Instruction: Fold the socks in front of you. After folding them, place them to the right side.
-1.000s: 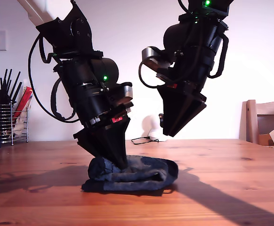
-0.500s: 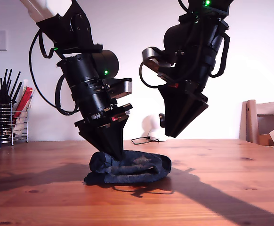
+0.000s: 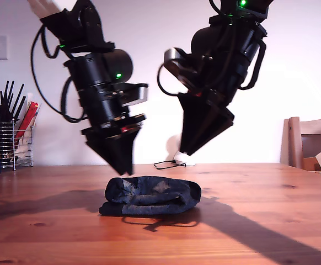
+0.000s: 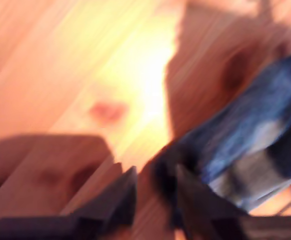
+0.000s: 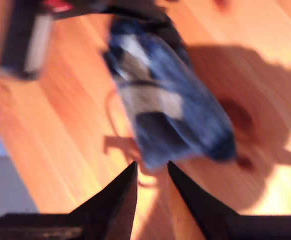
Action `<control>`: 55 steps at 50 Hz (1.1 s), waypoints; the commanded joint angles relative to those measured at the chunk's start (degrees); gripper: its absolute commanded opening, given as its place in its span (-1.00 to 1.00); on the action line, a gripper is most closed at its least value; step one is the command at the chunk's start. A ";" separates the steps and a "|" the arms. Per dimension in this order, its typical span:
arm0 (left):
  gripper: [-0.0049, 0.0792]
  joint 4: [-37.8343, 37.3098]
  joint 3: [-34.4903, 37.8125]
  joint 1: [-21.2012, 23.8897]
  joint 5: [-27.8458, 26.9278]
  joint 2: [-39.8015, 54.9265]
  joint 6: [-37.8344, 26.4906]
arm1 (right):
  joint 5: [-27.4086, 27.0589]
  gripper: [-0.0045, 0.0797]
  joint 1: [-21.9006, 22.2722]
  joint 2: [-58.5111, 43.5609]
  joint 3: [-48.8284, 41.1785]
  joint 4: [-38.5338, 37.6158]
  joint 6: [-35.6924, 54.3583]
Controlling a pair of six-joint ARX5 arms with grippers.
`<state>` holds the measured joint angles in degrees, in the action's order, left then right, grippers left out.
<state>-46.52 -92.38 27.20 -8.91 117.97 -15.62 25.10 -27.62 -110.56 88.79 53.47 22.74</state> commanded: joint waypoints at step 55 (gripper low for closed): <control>-0.93 -6.99 0.22 -11.06 -3.37 -0.02 -1.36 | 0.92 -0.92 -6.78 -10.73 0.22 -19.80 -0.46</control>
<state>-53.12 -92.36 16.03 -11.73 117.97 -16.71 25.58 -33.89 -119.70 88.82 34.35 22.44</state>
